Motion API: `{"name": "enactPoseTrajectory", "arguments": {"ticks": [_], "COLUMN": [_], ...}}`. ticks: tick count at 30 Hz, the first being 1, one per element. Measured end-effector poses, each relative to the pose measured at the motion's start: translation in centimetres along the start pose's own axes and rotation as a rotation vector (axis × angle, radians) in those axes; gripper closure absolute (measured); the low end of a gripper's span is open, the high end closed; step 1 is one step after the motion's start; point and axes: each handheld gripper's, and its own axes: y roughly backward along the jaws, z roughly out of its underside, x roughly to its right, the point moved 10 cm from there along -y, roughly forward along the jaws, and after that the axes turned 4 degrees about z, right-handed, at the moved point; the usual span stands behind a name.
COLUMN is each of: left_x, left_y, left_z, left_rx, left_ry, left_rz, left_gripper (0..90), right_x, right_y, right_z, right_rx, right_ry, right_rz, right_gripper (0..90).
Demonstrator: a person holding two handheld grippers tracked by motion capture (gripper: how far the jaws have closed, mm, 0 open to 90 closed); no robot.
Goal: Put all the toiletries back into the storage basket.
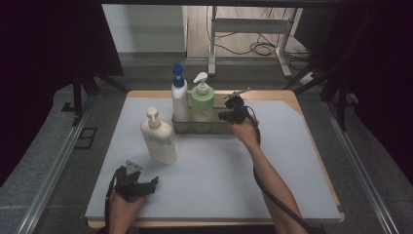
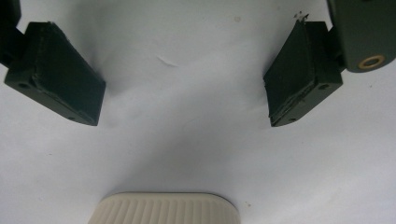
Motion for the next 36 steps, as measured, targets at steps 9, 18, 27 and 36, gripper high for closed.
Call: {"name": "enactPoseTrajectory", "arguments": {"ticks": [9,18,27,36], "left_x": [0.0,0.0,0.0,0.0], "left_y": [0.0,0.0,0.0,0.0], "left_z": [0.0,0.0,0.0,0.0], "left_rx": [0.000,0.002,0.002,0.002], "left_ry": [0.000,0.001,0.001,0.001], "left_rz": [0.000,0.000,0.000,0.000], "left_gripper": [11.7,11.7,11.7,11.7], "right_x": [-0.1,-0.4,-0.5,-1.4], "right_y": [-1.3,-2.3,-2.6,-2.9], "right_z": [-0.5,-0.5,-0.3,-0.3], "right_rx": [-0.025,-0.053,-0.063,-0.060], "right_ry": [0.009,0.019,0.019,0.031], "right_rz": [0.021,0.013,0.004,-0.012], "right_gripper": [89.5,89.5,89.3,89.0]}}
